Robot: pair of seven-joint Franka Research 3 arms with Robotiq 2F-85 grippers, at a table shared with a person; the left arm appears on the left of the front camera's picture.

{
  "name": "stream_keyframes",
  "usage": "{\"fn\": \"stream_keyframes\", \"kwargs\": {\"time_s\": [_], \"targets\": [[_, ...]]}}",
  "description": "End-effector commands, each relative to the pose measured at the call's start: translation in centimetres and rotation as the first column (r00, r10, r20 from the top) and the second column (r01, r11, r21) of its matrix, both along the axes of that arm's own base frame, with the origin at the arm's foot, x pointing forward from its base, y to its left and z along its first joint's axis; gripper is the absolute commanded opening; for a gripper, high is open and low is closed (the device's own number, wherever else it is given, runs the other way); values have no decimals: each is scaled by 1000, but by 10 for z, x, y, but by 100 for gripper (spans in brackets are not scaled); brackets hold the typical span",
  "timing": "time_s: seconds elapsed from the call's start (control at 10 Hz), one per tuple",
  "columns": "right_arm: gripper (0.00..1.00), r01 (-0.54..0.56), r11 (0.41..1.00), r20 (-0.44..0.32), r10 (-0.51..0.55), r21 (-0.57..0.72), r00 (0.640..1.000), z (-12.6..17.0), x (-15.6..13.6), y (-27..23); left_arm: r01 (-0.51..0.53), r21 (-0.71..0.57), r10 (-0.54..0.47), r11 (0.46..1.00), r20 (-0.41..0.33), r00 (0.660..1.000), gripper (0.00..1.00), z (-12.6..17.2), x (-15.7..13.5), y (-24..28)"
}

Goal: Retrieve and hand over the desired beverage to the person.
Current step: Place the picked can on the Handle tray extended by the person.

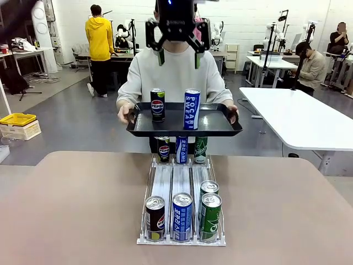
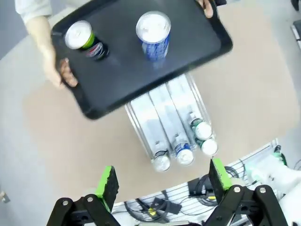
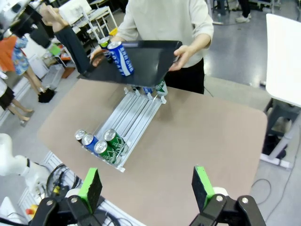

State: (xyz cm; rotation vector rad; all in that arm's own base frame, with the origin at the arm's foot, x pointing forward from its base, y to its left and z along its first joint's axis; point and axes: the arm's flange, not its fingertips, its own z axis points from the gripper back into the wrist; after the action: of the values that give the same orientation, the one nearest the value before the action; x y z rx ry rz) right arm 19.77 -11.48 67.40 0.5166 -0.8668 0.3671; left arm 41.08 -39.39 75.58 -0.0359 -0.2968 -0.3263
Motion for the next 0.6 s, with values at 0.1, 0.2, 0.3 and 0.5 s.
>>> {"fn": "stream_keyframes", "kwargs": {"time_s": [0.1,0.2,0.3,0.5], "targets": [[100,-13,1000,2,13,8,1000,-1,1,1,153,-26,-144,988,211,967,100,-74,-83,112],[100,-13,1000,2,13,8,1000,-1,1,1,192,-20,-183,981,216,959,100,-85,-89,137],[100,-13,1000,2,13,8,1000,-1,1,1,194,-45,-182,980,193,964,100,-95,-88,169],[100,-13,1000,2,13,8,1000,-1,1,1,162,-130,-147,978,116,982,100,-113,-83,211]]}}
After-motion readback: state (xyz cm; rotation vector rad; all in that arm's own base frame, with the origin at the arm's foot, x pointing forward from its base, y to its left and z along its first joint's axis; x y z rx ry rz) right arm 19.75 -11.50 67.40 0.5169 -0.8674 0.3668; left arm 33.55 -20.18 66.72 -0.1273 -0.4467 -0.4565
